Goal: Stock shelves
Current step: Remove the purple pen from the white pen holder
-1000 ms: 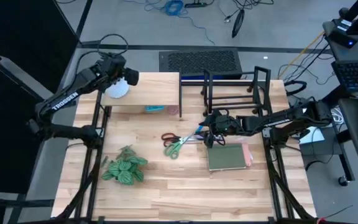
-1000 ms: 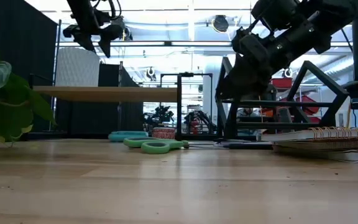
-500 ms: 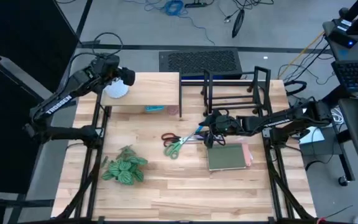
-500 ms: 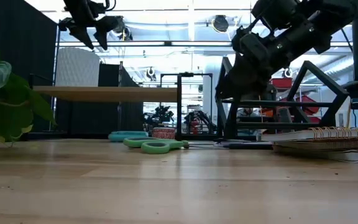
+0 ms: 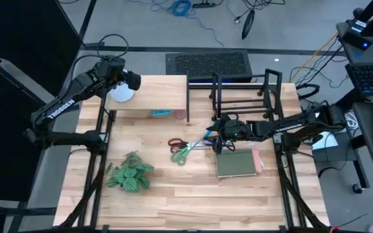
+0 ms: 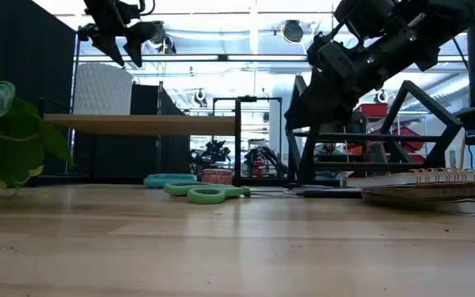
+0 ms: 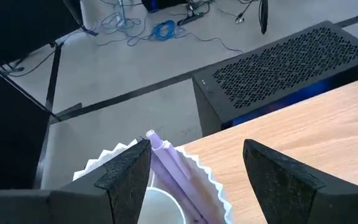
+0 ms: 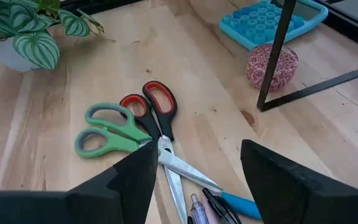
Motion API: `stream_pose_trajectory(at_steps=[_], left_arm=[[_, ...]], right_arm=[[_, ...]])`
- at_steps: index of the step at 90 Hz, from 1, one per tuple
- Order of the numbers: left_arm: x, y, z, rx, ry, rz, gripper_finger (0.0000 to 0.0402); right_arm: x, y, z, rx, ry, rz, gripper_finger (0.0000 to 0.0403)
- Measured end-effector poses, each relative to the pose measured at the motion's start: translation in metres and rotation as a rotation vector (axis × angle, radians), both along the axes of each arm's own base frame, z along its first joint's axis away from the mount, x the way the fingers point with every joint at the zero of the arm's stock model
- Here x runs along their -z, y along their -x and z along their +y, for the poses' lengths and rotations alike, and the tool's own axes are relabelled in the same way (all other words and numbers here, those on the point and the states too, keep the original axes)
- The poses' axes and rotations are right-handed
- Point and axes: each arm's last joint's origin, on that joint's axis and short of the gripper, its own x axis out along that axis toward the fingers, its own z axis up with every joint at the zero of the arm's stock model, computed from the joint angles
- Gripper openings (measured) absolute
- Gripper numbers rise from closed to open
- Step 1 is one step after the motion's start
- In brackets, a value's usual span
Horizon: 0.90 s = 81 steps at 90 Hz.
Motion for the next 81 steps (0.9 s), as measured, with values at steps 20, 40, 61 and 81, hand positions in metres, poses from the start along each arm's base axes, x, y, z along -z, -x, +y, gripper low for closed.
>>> stream_pose_trajectory(at_steps=[20, 40, 61, 81], left_arm=[[0.0002, -0.0005, -0.0002, 0.015, 0.009, -0.007, 0.0242], [0.0017, -0.0011, -0.0016, 0.064, 0.039, 0.0, 0.0242], [0.002, -0.001, -0.0016, 0.069, 0.041, 0.005, 0.0242], [0.0011, -0.0015, -0.0012, 0.08, 0.029, 0.014, 0.0242]], right_arm=[[-0.0012, -0.0007, 0.0001, -0.002, 0.003, -0.015, 0.0215], [-0.0031, -0.0017, 0.0, -0.012, 0.022, -0.033, 0.0215], [-0.0031, -0.0017, 0.0002, -0.013, 0.022, -0.032, 0.0215], [-0.003, -0.0017, 0.0002, -0.013, 0.021, -0.032, 0.0215]])
